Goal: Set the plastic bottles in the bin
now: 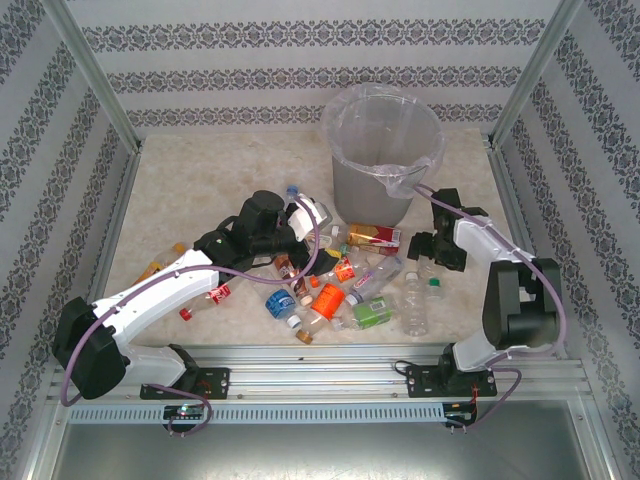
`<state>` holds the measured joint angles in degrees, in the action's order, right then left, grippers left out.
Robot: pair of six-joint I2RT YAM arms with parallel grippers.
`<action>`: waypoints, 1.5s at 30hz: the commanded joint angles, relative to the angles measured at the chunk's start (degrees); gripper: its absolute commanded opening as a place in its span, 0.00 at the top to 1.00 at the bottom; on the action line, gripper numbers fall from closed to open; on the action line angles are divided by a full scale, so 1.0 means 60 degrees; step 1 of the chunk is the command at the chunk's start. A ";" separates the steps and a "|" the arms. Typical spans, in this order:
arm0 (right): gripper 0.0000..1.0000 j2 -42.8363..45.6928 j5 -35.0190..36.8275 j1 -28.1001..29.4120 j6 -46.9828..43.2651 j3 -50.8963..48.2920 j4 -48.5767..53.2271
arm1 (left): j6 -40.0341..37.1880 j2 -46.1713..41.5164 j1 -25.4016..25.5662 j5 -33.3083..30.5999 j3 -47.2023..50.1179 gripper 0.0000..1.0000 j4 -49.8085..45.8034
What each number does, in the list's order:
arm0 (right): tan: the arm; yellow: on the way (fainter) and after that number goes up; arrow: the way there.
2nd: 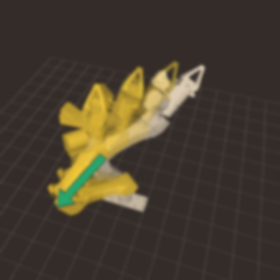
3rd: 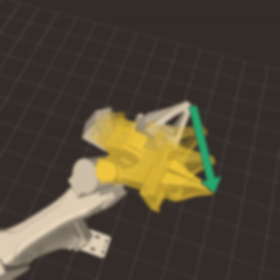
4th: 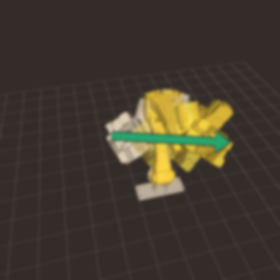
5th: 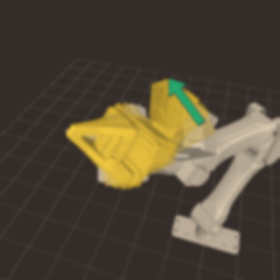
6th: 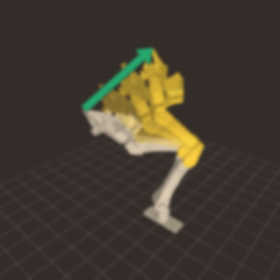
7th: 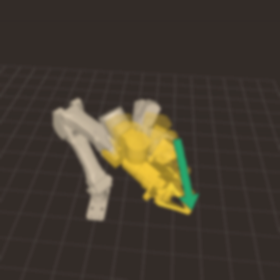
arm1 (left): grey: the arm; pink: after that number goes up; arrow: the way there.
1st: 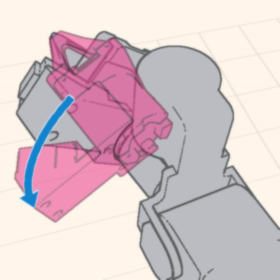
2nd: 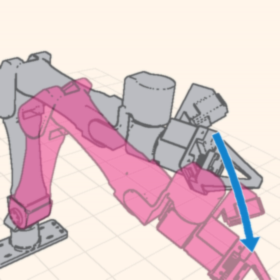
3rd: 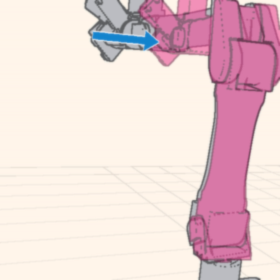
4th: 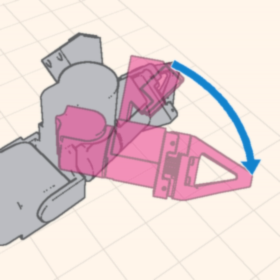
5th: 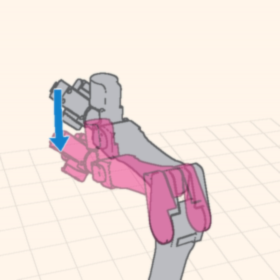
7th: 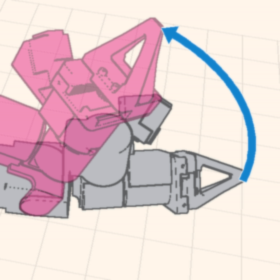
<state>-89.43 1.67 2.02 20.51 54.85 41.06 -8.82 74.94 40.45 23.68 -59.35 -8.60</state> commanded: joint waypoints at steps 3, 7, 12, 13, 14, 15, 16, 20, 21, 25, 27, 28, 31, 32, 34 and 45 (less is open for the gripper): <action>0.20 -0.0506 0.0445 0.0061 -0.0152 0.0058 -0.0299 | -0.0200 -0.0170 0.0127 -0.0037 0.0088 0.00 0.0015; 0.28 -0.0641 0.0817 0.0066 -0.0145 0.0144 -0.0411 | -0.0200 -0.0160 0.0116 -0.0065 0.0084 0.00 0.0027; 0.37 -0.0378 0.1266 0.0029 -0.0127 0.0239 -0.0425 | -0.0151 -0.0152 0.0117 -0.0241 0.0092 0.00 0.0105; 0.38 -0.0271 0.1409 0.0018 -0.0123 0.0265 -0.0381 | -0.0107 -0.0154 0.0118 -0.0295 0.0103 0.00 0.0126; 0.39 -0.0183 0.1598 0.0001 -0.0133 0.0305 -0.0291 | -0.0060 -0.0155 0.0122 -0.0303 0.0095 0.00 0.0162; 0.42 -0.0032 0.1859 -0.0006 -0.0123 0.0350 -0.0175 | 0.0034 -0.0156 0.0114 -0.0292 0.0120 0.00 0.0213; 0.43 0.0149 0.2041 -0.0013 -0.0097 0.0407 -0.0075 | 0.0138 -0.0197 0.0116 -0.0273 0.0142 0.00 0.0293; 0.44 0.1072 0.2314 -0.0029 0.0005 0.0652 0.0282 | 0.0512 -0.0380 0.0114 -0.0227 0.0270 0.00 0.0678; 0.44 0.1324 0.2338 -0.0029 0.0026 0.0753 0.0377 | 0.0575 -0.0474 0.0115 -0.0239 0.0354 0.00 0.0859; 0.45 0.2268 0.2431 0.0079 0.0122 0.1180 0.0741 | 0.1091 -0.0955 0.0115 -0.0504 0.0750 0.00 0.1642; 0.46 0.2713 0.2550 0.0213 0.0177 0.1453 0.0919 | 0.1323 -0.1184 0.0115 -0.0603 0.0963 0.00 0.1991; 0.46 0.2933 0.2626 0.0304 0.0188 0.1615 0.0999 | 0.1379 -0.1310 0.0117 -0.0653 0.1058 0.00 0.2180; 0.47 0.3454 0.2954 0.0711 0.0228 0.2196 0.1252 | 0.1524 -0.1663 0.0123 -0.0654 0.1323 0.00 0.2649; 0.47 0.3564 0.3081 0.0879 0.0208 0.2393 0.1306 | 0.1577 -0.1787 0.0122 -0.0583 0.1390 0.00 0.2786; 0.47 0.3799 0.3470 0.1314 0.0158 0.2915 0.1402 | 0.1713 -0.2033 0.0116 -0.0351 0.1589 0.00 0.3176; 0.48 0.3259 0.4556 0.3507 -0.0937 0.6001 0.0728 | 0.2234 -0.2889 0.0085 -0.0923 0.2835 0.00 0.5845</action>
<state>-67.81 25.78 21.02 18.35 87.20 47.72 2.92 59.35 40.47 19.73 -43.18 18.70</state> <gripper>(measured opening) 0.531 0.998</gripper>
